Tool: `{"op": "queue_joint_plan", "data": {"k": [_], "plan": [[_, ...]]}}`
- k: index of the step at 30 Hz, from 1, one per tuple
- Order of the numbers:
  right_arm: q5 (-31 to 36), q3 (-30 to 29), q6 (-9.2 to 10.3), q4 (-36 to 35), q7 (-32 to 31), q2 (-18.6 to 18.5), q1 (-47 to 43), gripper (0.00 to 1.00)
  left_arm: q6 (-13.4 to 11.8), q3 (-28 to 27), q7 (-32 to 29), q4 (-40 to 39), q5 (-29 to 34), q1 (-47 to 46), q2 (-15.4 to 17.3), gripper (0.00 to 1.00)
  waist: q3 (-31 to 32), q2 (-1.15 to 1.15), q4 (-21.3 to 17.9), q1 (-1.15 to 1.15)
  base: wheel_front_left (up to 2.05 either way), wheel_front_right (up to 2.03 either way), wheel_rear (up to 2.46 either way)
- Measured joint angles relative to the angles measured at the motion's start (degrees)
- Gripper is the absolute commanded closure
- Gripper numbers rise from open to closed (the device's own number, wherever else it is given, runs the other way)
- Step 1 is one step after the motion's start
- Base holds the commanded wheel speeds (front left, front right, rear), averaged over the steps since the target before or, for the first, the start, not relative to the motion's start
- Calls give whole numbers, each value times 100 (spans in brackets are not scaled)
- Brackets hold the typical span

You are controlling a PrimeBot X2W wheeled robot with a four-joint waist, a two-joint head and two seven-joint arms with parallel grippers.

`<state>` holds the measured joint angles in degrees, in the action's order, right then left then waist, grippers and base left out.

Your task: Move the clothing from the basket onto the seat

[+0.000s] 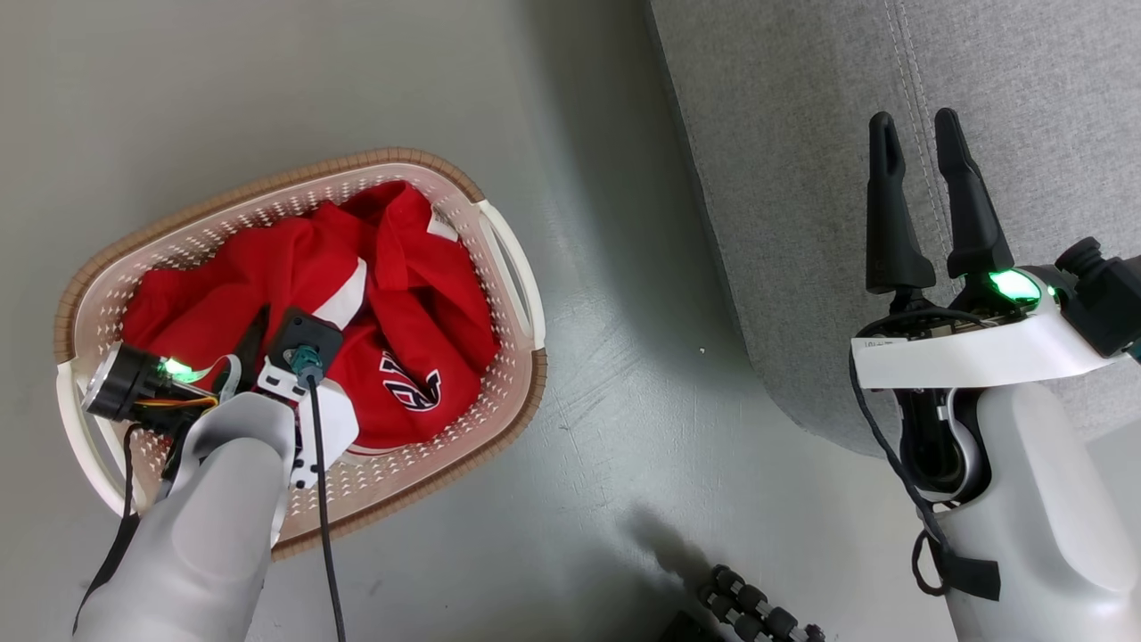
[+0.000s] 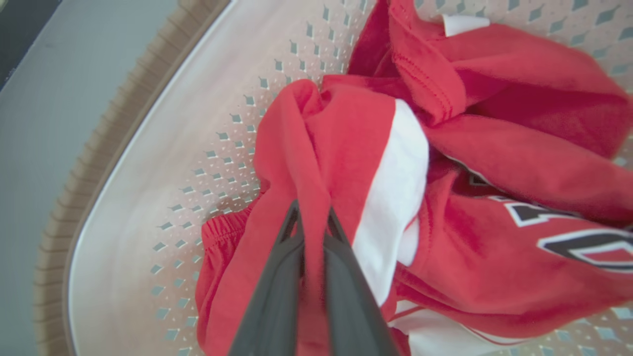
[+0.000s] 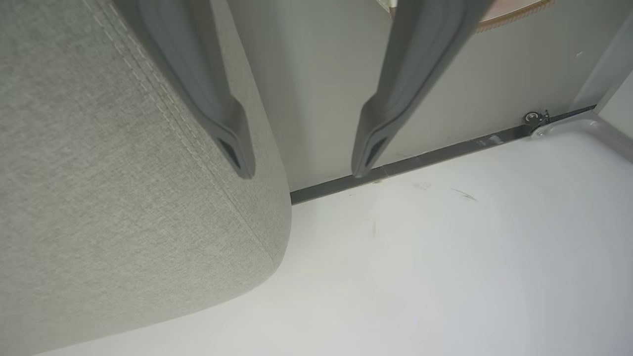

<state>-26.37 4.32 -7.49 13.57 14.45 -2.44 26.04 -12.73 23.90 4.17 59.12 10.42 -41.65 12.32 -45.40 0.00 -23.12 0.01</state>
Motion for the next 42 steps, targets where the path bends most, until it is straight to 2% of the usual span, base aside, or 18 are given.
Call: {"op": "queue_joint_plan", "data": {"k": [14,24,42], "plan": [[-22,86,0,101,0,-1,30,0,13,162,200,-97,102,-97,-89,100,160,0,144,0,0,0,0],[211,107,0,130,0,-3,146,0,67,203,528,-309,86,-106,-196,100,357,0,334,0,0,0,0],[606,24,0,326,0,-11,122,0,-12,-133,948,-1104,-416,20,-413,100,944,0,755,0,0,0,0]]}}
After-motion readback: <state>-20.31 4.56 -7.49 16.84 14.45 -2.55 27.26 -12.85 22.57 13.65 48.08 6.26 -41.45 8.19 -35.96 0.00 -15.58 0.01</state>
